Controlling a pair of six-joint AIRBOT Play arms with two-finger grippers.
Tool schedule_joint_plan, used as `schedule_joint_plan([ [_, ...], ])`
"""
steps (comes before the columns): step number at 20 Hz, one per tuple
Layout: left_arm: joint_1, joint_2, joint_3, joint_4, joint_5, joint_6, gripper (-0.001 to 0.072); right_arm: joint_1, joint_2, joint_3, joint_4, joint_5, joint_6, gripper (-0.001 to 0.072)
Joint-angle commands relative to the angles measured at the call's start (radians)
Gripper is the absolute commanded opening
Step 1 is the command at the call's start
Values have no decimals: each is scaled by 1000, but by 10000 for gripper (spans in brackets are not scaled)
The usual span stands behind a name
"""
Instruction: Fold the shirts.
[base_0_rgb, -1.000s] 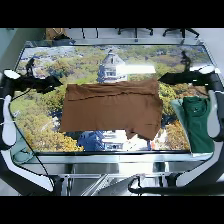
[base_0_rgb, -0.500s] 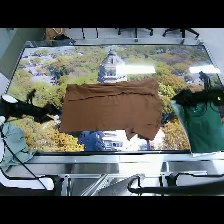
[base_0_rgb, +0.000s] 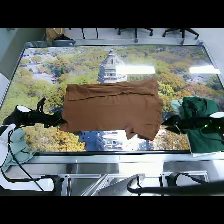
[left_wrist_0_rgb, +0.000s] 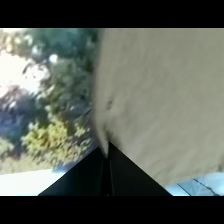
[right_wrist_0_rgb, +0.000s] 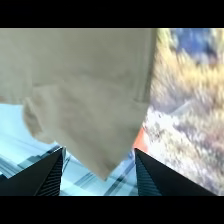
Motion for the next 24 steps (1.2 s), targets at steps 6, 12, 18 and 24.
schedule_joint_plan([
  [6, -37, 2, 69, -17, -19, 5, 13, 134, -107, -88, 31, -88, -10, 502],
  [12, -33, 3, 70, -16, -84, 5, 12, 225, -177, -75, 175, -70, -74, 344],
  [18, -32, 58, -6, 60, -181, -64, 10, 202, -51, -58, 1, 27, 27, 22],
  [24, -6, 203, -195, 394, -324, -235, 10, 202, 236, -135, -379, 105, 307, 21],
])
